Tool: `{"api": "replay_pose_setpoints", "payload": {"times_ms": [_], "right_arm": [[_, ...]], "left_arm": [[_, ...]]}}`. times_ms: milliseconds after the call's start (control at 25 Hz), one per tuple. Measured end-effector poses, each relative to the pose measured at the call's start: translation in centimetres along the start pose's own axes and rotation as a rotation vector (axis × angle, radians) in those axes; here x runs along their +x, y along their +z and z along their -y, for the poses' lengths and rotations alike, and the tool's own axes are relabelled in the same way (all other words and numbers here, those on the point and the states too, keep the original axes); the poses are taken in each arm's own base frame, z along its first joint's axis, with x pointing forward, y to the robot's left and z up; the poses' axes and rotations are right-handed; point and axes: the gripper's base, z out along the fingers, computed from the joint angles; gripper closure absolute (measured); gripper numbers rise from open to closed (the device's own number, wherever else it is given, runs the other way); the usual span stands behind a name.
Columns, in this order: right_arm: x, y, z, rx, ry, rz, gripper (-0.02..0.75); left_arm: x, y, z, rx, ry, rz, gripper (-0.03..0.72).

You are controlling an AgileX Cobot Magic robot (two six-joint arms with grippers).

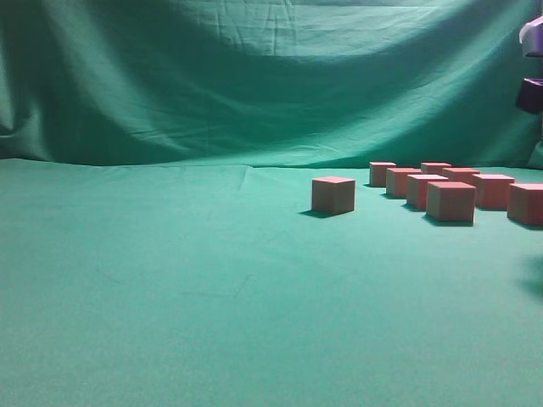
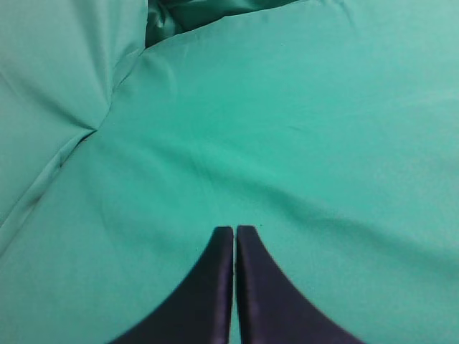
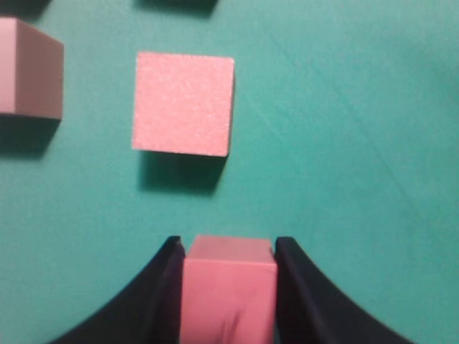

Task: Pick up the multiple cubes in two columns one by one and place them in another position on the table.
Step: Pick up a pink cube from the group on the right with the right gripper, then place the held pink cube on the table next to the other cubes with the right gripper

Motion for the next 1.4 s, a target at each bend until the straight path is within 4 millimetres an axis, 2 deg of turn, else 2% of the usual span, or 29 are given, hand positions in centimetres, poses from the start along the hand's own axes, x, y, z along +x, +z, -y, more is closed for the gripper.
{"api": "replay_pose_setpoints", "payload": {"times_ms": [320,440,520,680,800,840,1000,1200,1280,1400], "right_arm": [[-0.1,-0.1,0.0,-0.002,-0.020,-0.018,0.472],[-0.7,-1.4,-0.5,-0.026,-0.022,-0.081,0.472],[-2.1,-3.6,-1.8,-0.062,-0.094,-0.081,0.472],[-5.6,-9.2,-5.8,-0.158,-0.302,0.022,0.472],[-8.2,-11.7,-9.3,-0.199,-0.425,0.082,0.472],[-9.1,-12.0,-10.5,-0.210,-0.474,0.091,0.472],[-12.1,-10.8,-15.4,-0.246,-0.670,0.058,0.472],[-14.1,-6.8,-20.2,-0.270,-0.933,0.033,0.472],[-14.5,-5.2,-21.2,-0.269,-1.034,0.038,0.472],[-14.8,-2.5,-21.7,-0.259,-1.106,0.031,0.472]], "left_arm": [[0.0,0.0,0.0,0.000,0.000,0.000,0.688],[0.0,0.0,0.0,0.000,0.000,0.000,0.688],[0.0,0.0,0.0,0.000,0.000,0.000,0.688],[0.0,0.0,0.0,0.000,0.000,0.000,0.688],[0.0,0.0,0.0,0.000,0.000,0.000,0.688],[0.0,0.0,0.0,0.000,0.000,0.000,0.688],[0.0,0.0,0.0,0.000,0.000,0.000,0.688],[0.0,0.0,0.0,0.000,0.000,0.000,0.688],[0.0,0.0,0.0,0.000,0.000,0.000,0.688],[0.0,0.0,0.0,0.000,0.000,0.000,0.688]]}}
